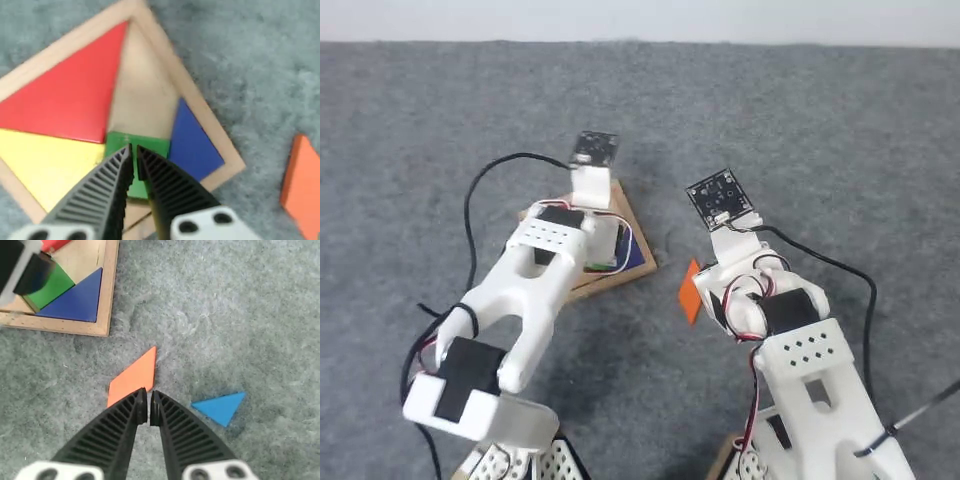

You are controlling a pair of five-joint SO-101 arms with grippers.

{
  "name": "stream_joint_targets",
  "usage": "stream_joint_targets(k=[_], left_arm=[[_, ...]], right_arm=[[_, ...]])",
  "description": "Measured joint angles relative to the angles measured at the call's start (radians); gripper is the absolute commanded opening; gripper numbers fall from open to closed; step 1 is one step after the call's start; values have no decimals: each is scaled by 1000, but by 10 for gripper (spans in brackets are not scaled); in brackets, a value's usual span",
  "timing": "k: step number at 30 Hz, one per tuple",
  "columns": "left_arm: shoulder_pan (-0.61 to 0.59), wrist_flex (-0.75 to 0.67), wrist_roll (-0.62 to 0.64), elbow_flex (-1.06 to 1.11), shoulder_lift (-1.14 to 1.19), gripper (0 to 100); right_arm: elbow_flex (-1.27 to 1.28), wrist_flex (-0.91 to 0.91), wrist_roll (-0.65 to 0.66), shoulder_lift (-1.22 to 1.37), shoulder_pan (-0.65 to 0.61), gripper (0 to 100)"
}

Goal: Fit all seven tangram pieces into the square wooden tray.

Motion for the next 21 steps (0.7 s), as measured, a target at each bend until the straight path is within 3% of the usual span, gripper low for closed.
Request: stream_joint_targets(k=[5, 14, 21], left_arm=[[-48, 15, 0, 3, -40, 11], [-140, -64, -3, 233, -377, 11], [-199, -69, -12, 330, -545, 11]], right_arm=[[0, 0, 0, 0, 0, 37], [-2, 46, 44, 9, 9, 41], [-60, 150, -43, 173, 8, 85]])
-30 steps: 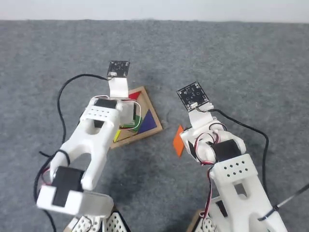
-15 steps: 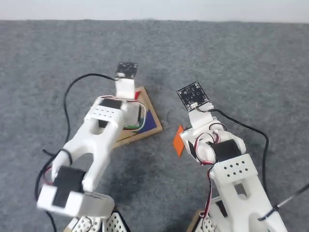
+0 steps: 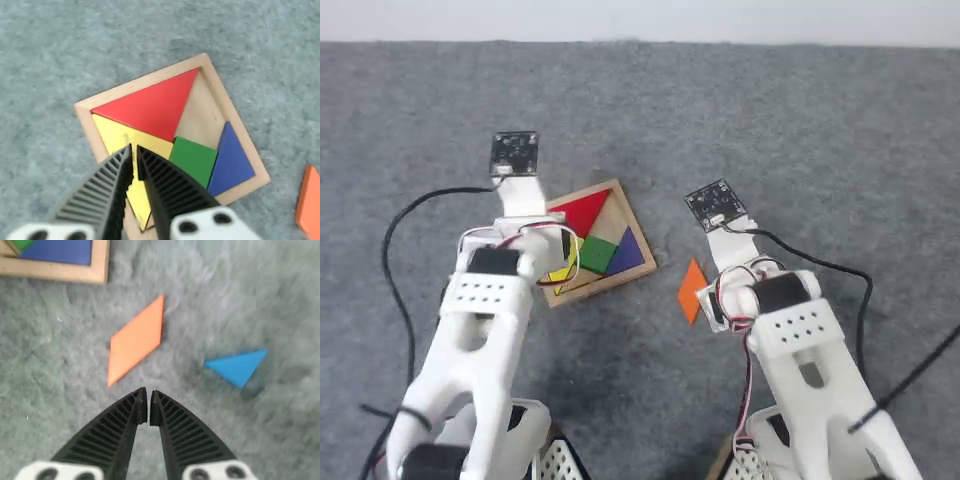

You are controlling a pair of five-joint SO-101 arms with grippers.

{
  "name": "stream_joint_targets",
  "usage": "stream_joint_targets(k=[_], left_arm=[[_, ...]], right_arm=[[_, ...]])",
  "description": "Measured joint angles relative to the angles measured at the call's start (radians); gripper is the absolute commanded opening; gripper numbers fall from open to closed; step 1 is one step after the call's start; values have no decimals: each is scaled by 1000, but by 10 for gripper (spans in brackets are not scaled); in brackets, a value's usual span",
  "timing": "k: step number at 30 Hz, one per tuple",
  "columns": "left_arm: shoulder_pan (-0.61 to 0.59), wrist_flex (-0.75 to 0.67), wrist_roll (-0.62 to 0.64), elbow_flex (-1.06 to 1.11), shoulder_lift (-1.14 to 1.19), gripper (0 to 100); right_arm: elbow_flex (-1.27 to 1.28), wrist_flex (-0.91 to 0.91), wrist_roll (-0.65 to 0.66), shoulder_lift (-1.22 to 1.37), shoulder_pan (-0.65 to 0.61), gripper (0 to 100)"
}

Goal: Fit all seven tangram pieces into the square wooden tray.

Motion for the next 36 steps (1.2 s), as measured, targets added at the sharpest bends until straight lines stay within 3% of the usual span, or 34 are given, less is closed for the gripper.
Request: stream_joint_targets(k=[4, 14, 22, 29, 36], left_arm=[[-2, 0, -89, 89, -106, 11], [0, 0, -110, 241, -331, 12], [0, 0, -167, 318, -448, 12], [-6, 0, -173, 367, -532, 12], [-5, 0, -175, 405, -612, 12]], right_arm=[[-44, 5, -89, 69, 25, 125], [-109, 5, -147, 94, 221, 182], [-117, -46, -436, 265, 229, 180], [-117, -137, -460, 405, 229, 180], [-117, -215, -460, 443, 239, 75]])
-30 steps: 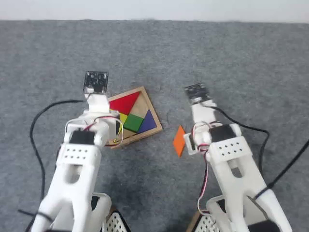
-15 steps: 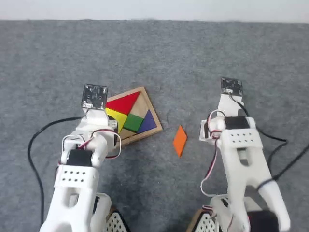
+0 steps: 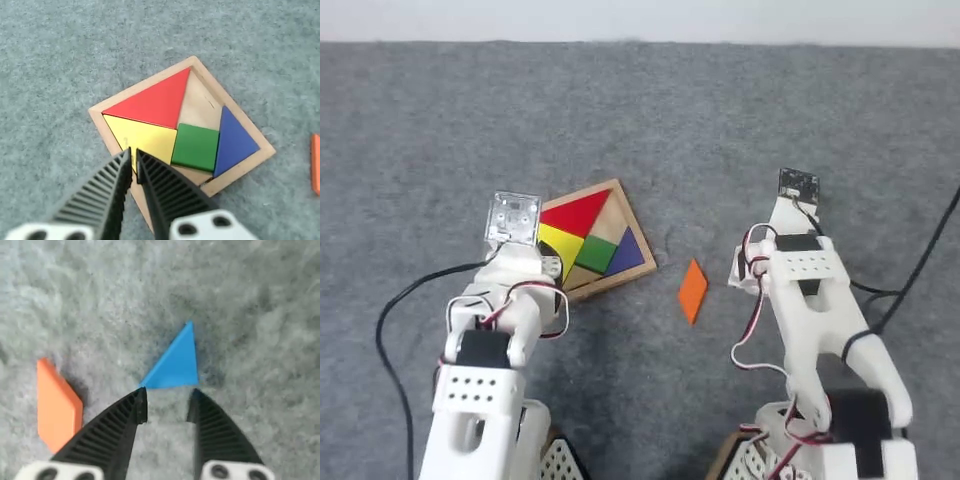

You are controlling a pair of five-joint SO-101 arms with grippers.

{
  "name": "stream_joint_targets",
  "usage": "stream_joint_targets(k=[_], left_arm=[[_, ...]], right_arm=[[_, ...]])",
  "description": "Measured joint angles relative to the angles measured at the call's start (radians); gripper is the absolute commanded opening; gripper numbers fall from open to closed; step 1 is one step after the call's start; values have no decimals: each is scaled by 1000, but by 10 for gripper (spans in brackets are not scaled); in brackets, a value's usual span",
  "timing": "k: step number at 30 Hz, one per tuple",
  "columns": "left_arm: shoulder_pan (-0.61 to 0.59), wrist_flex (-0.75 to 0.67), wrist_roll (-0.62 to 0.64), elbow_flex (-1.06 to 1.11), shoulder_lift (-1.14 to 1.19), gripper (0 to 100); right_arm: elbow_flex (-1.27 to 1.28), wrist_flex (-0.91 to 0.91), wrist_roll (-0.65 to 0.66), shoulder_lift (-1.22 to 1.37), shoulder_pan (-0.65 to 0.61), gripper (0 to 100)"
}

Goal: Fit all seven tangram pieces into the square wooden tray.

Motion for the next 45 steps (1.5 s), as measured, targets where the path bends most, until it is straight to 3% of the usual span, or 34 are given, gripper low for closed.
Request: stream_joint_targets(k=[7, 16, 23, 34, 42, 45], left_arm=[[-2, 0, -23, 21, -54, 12], [0, 0, -51, 28, -80, 12], [-2, 0, -54, 28, -80, 12], [0, 0, -54, 28, -80, 12], [0, 0, -54, 28, -80, 12], [0, 0, -54, 28, -80, 12]], right_arm=[[-71, -18, 0, 118, 5, 177], [-167, 146, 51, 114, 38, 169], [-169, 129, 61, 81, 40, 169], [-391, 173, 63, 373, 48, 166], [-522, 192, 141, 506, 54, 164], [-543, 198, 157, 523, 55, 96]])
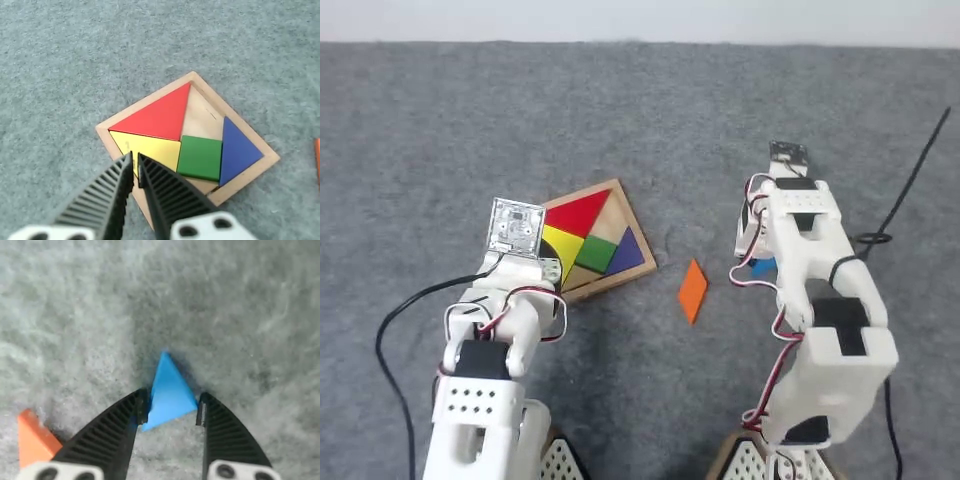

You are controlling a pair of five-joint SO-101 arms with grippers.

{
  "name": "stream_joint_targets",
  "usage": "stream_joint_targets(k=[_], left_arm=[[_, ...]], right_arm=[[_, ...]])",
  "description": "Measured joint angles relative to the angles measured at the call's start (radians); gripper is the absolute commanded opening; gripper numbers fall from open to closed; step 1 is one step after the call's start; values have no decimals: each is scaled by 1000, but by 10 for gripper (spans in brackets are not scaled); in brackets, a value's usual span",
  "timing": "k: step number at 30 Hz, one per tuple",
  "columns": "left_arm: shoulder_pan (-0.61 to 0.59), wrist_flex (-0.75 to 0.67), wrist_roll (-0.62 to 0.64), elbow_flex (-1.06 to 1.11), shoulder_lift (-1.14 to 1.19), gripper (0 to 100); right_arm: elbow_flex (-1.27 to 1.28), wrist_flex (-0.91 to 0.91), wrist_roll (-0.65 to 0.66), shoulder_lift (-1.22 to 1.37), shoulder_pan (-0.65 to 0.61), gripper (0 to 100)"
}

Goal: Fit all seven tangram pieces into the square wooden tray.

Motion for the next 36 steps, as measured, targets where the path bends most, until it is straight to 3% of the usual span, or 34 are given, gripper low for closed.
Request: stream_joint_targets(k=[2, 21, 26, 36], left_arm=[[0, 0, 0, 0, 0, 12], [0, 0, 0, 0, 0, 12], [0, 0, 0, 0, 0, 12], [-61, 0, 0, 0, 0, 12]], right_arm=[[-9, 2, 2, 8, 6, 51], [-163, 199, 147, 46, 9, 58], [-273, 318, 305, 48, 0, 61], [-315, 416, 775, 48, -144, 63]])
